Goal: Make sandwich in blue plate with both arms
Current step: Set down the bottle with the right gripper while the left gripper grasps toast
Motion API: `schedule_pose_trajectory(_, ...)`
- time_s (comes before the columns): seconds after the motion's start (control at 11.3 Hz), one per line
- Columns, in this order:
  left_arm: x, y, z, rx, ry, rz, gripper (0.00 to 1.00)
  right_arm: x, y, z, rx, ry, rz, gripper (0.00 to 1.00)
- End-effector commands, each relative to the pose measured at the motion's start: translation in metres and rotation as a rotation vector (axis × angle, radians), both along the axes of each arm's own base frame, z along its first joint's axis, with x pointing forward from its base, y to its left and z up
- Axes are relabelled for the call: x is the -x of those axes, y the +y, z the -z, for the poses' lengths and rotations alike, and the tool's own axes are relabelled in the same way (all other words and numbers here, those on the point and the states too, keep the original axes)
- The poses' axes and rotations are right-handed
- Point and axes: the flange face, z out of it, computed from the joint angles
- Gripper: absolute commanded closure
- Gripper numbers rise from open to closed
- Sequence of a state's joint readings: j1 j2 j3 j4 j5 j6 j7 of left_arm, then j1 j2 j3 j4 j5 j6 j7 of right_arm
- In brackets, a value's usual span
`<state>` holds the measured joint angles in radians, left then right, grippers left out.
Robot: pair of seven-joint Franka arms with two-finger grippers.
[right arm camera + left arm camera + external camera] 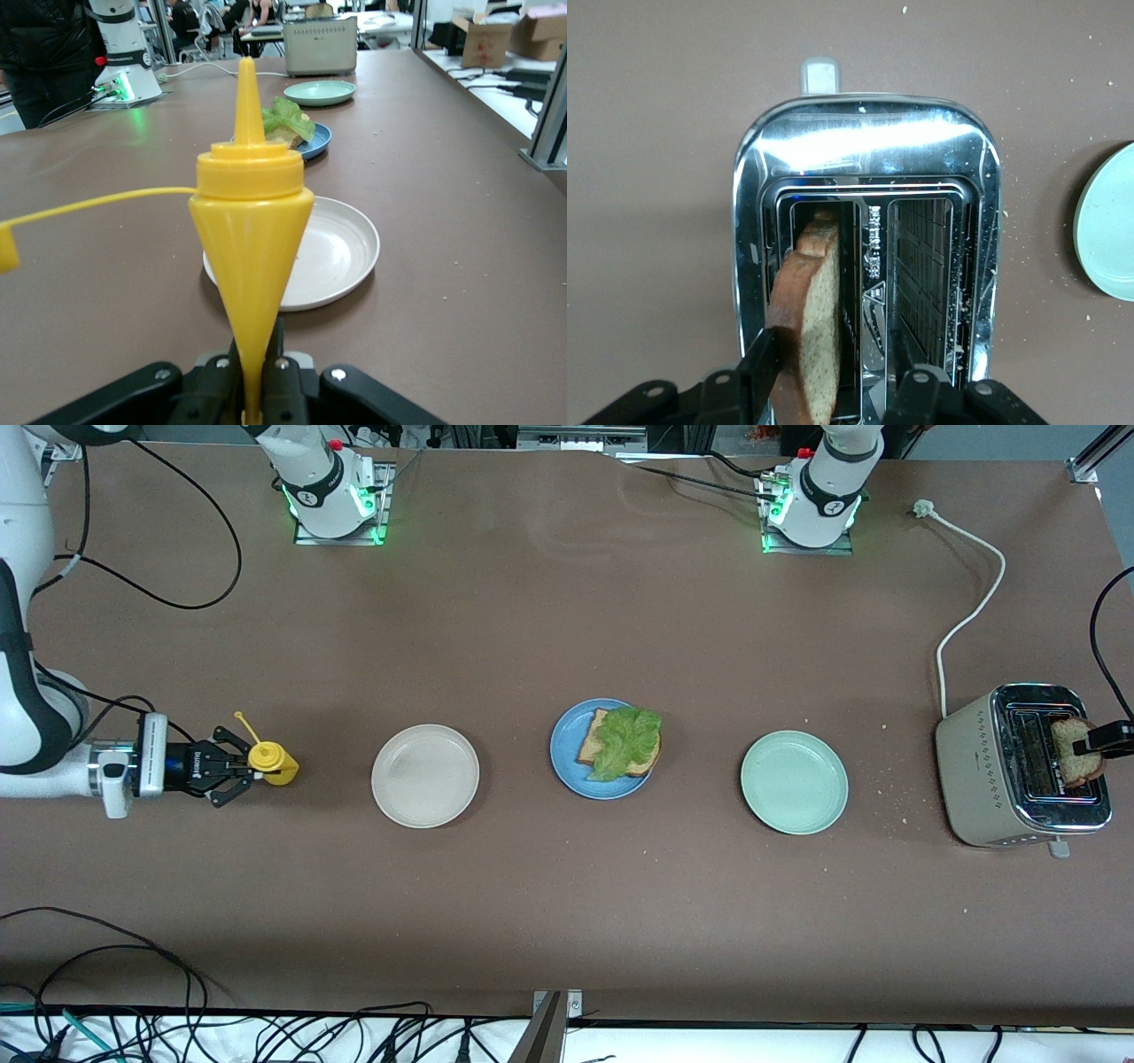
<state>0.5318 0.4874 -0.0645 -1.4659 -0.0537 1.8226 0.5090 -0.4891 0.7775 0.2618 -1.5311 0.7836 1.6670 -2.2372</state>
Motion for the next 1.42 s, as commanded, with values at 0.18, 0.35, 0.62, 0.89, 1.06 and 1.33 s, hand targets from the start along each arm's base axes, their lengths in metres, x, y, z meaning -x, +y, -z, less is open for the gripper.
schedule_pose_trajectory(0.18,-0.004,0.006,-0.006,0.004,-0.011,-0.023,0.43,0.029,-0.031,0.063,-0.165,-0.128,-0.029,1.00)
schedule_pose_trajectory(0.35,-0.004,0.007,0.006,0.013,0.005,-0.030,0.43,0.042,-0.042,0.081,-0.225,-0.102,-0.015,1.00)
schedule_pose_trajectory(0.62,-0.003,0.009,0.017,0.020,0.019,-0.025,0.79,0.046,-0.047,0.090,-0.262,-0.120,0.000,1.00)
schedule_pose_trajectory(0.89,-0.001,0.011,0.010,-0.021,0.045,0.008,1.00,0.046,-0.046,0.094,-0.266,-0.110,0.005,0.96)
schedule_pose_trajectory(1.06,0.002,0.007,-0.009,-0.023,0.044,0.009,1.00,0.046,-0.045,0.095,-0.266,-0.102,0.008,0.88)
schedule_pose_trajectory(1.33,0.012,-0.019,-0.066,-0.014,0.045,0.040,1.00,0.049,-0.043,0.102,-0.277,-0.087,0.010,0.78)
